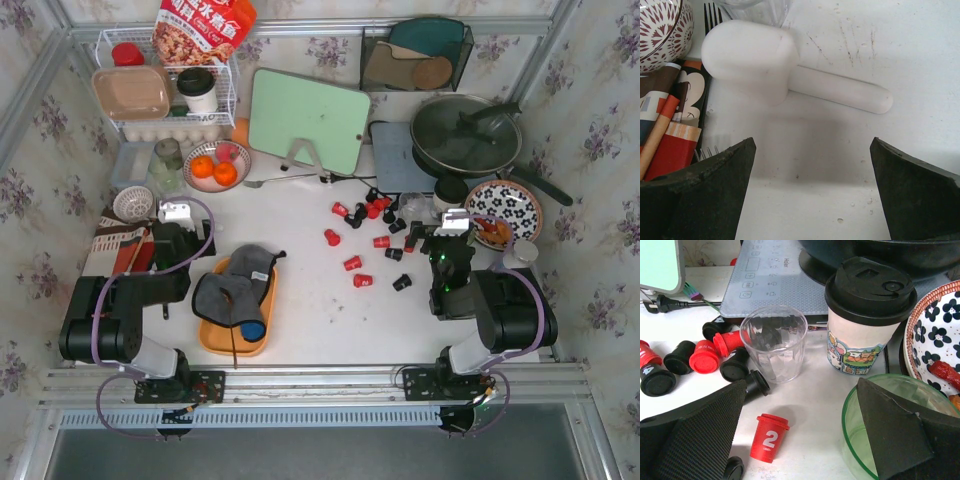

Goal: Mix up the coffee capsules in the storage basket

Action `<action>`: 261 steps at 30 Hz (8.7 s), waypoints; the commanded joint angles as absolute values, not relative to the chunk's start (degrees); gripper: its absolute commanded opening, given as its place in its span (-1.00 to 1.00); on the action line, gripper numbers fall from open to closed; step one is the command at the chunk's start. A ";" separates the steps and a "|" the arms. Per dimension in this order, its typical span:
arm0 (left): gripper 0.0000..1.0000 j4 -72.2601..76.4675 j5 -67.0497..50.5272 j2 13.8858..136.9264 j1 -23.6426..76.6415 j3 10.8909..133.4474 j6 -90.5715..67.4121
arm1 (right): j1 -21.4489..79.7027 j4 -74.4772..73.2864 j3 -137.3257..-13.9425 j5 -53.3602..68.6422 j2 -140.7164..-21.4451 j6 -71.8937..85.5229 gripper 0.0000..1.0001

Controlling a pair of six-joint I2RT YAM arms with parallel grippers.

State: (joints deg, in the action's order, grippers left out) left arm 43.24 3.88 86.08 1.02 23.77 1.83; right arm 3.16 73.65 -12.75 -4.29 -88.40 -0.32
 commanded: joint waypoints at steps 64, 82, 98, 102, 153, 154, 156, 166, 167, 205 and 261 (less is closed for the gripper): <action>0.99 37.21 4.87 82.86 1.02 26.34 1.30 | 3.08 74.62 -12.13 -7.12 -88.33 1.14 1.00; 0.99 -12.08 17.04 62.90 1.10 47.80 -21.20 | 3.16 53.10 -16.04 -13.58 -72.36 6.29 1.00; 0.99 -47.53 2.25 57.42 1.57 61.01 -24.68 | 3.15 47.21 -16.68 -16.02 -66.12 9.02 1.00; 0.96 -56.16 0.72 53.70 5.74 60.86 -27.15 | 3.16 46.84 -16.96 -15.26 -66.09 9.44 1.00; -1.00 -51.66 11.19 54.51 41.57 39.67 -49.86 | 3.13 44.38 -18.60 -12.52 -68.55 12.56 1.00; -1.00 -52.31 11.57 54.02 42.02 40.62 -49.91 | 3.14 43.96 -18.77 -12.50 -68.59 12.57 1.00; -1.00 -54.28 12.07 52.84 42.82 42.89 -50.05 | 3.08 43.26 -19.05 -12.71 -68.48 12.64 1.00; -1.00 -49.19 3.55 49.67 44.11 47.98 -46.69 | 3.13 42.76 -19.45 -11.85 -69.12 14.41 1.00; -1.00 -49.00 3.53 49.82 44.20 49.06 -45.66 | 3.12 42.72 -19.55 -12.05 -69.35 14.41 1.00; -1.00 -28.23 11.59 95.90 26.93 88.11 -1.86 | 3.06 41.64 -20.94 -10.94 -71.11 15.10 1.00; 0.38 -0.72 13.55 112.89 33.31 90.79 38.53 | 3.06 38.97 -22.40 -10.02 -71.38 13.94 1.00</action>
